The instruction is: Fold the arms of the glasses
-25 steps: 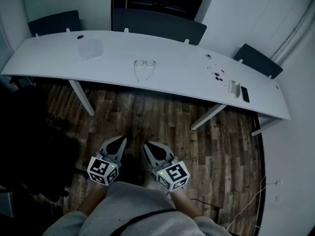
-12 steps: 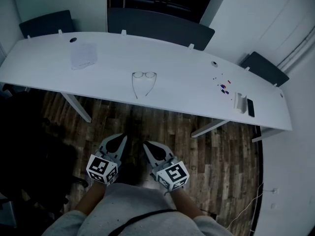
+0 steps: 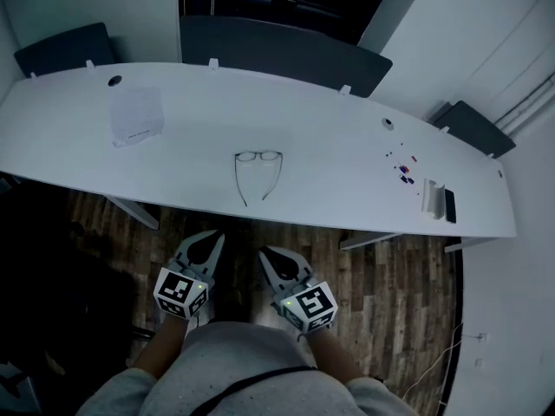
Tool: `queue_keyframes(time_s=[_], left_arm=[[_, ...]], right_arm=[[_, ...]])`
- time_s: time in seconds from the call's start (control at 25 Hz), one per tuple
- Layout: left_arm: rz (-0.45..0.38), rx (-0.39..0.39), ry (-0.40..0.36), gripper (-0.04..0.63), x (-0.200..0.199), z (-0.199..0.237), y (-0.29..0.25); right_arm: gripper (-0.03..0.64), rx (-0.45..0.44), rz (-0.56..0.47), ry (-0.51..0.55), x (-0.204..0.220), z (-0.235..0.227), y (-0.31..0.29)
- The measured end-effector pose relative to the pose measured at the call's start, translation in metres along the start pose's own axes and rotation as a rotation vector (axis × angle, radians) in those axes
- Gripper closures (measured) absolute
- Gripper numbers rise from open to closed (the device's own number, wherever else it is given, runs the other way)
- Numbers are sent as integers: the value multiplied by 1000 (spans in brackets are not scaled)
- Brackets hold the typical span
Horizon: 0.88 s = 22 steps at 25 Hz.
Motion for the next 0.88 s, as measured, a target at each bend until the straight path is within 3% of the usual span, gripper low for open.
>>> queue_keyframes(time_s=[0.36,0.76,0.88], left_arm=[[45,26,3,580,12,41,-42],[89,29,-20,580,26,67,-76],[114,24,-56,579,29,78,-90]], right_arm=[[597,-17,57,82,5,-37,-48],[595,11,95,74,15,-93,-68],[595,11,118,105,19,-116,-78]])
Point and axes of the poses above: the fingertips, and each gripper's own axes: y backward along the fingers, z to its left, x out of its underside, the point moved 8 cm from there along y, backward along the fingers, and after that the axes turned 10 degrees about -z, right-handed, at the moved point
